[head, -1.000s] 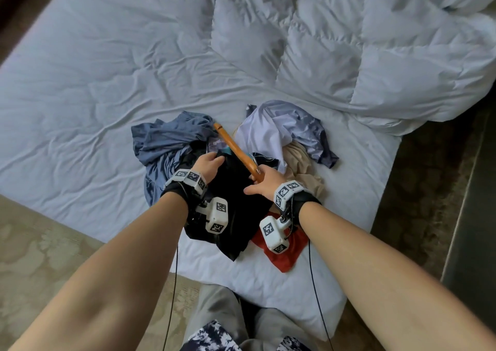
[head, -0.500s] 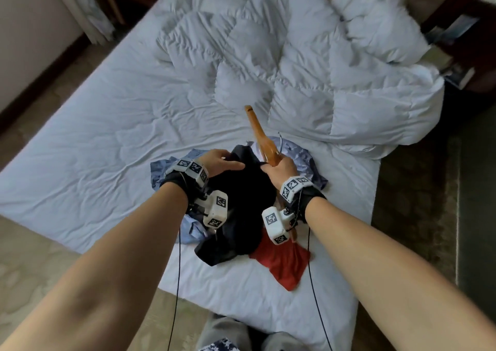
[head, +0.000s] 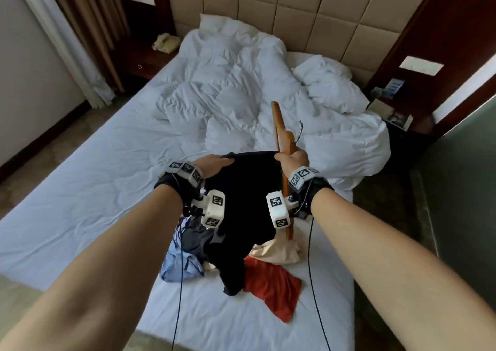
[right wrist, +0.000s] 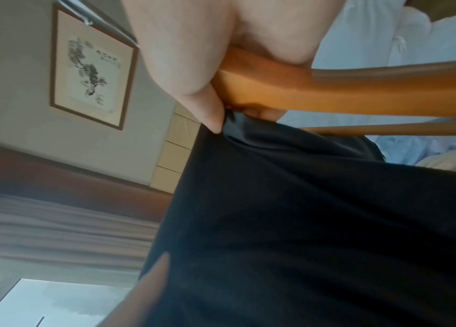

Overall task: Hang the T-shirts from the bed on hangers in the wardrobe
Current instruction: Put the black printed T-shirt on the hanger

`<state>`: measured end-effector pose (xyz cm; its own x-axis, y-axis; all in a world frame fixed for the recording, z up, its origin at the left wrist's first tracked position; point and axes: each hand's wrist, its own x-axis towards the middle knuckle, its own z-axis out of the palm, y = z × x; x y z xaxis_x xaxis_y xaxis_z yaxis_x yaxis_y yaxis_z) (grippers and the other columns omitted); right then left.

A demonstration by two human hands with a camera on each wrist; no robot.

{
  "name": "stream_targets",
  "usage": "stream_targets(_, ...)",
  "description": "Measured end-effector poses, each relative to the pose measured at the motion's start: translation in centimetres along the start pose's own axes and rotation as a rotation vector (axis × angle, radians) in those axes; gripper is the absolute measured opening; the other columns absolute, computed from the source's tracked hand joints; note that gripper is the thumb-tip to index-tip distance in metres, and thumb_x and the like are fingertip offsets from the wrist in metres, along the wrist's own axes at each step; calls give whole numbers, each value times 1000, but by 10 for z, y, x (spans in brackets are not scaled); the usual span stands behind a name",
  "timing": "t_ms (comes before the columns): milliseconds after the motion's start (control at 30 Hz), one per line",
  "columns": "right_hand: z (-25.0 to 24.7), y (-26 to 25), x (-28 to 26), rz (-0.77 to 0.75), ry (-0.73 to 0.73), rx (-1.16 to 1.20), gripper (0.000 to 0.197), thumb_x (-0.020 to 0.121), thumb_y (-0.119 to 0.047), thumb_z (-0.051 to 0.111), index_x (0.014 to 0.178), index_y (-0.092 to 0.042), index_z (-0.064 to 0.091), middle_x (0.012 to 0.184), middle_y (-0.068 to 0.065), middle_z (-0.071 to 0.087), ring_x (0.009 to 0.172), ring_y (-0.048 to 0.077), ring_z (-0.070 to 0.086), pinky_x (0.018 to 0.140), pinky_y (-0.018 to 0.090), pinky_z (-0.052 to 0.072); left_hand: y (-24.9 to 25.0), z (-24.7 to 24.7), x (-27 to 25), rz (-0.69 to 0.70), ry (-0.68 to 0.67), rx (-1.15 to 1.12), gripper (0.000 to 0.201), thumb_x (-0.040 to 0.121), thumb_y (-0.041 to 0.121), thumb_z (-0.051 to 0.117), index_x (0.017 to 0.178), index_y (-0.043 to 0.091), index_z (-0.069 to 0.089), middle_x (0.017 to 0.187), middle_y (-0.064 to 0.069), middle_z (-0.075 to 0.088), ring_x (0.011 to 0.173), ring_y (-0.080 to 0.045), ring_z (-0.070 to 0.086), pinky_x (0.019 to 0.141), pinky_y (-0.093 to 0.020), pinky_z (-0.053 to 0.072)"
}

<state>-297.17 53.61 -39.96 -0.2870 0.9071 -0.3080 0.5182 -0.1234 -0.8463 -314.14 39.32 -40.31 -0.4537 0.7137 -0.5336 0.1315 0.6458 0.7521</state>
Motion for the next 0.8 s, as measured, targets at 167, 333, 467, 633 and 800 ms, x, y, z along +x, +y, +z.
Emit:
stream_targets(167, -19, -16, -14, -62, -3, 3, 20, 81, -17, 71, 100, -11, 67, 88, 8, 71, 78, 28, 68, 69, 29, 52, 31, 0, -27, 10, 6, -410, 31, 105, 23, 45, 127, 6, 58, 105, -17, 69, 69, -18, 70, 66, -29, 58)
stream_targets(333, -43, -39, -28, -159, -20, -48, 9, 82, -14, 70, 86, -16, 63, 77, 5, 68, 66, 20, 64, 66, 28, 53, 72, -1, -53, 3, 30, -644, 32, 102, 31, 51, 116, 4, 61, 94, -13, 71, 77, -26, 69, 63, -37, 57)
stream_targets(467, -58, -55, -35, -245, -70, -81, 8, 83, -12, 70, 91, -10, 70, 78, 5, 68, 69, 20, 64, 75, 35, 57, 106, -1, -71, 71, 59, -743, 40, 104, 37, 46, 124, 3, 54, 109, -17, 62, 88, -29, 63, 78, -41, 53)
stream_targets(633, -82, -75, -48, -405, -265, -170, 17, 80, -5, 77, 81, -15, 64, 81, 5, 67, 74, 16, 62, 71, 27, 49, 140, 2, -92, 134, 100, -853, 32, 106, 35, 40, 112, 7, 54, 101, -13, 61, 86, -25, 60, 83, -40, 49)
stream_targets(800, -97, -87, -61, -588, -416, -393, 21, 79, -8, 77, 95, -8, 64, 85, 6, 68, 81, 17, 64, 78, 25, 53, 173, 8, -119, 204, 206, -917, 29, 106, 30, 38, 88, 13, 52, 88, -7, 57, 75, -19, 57, 76, -34, 49)
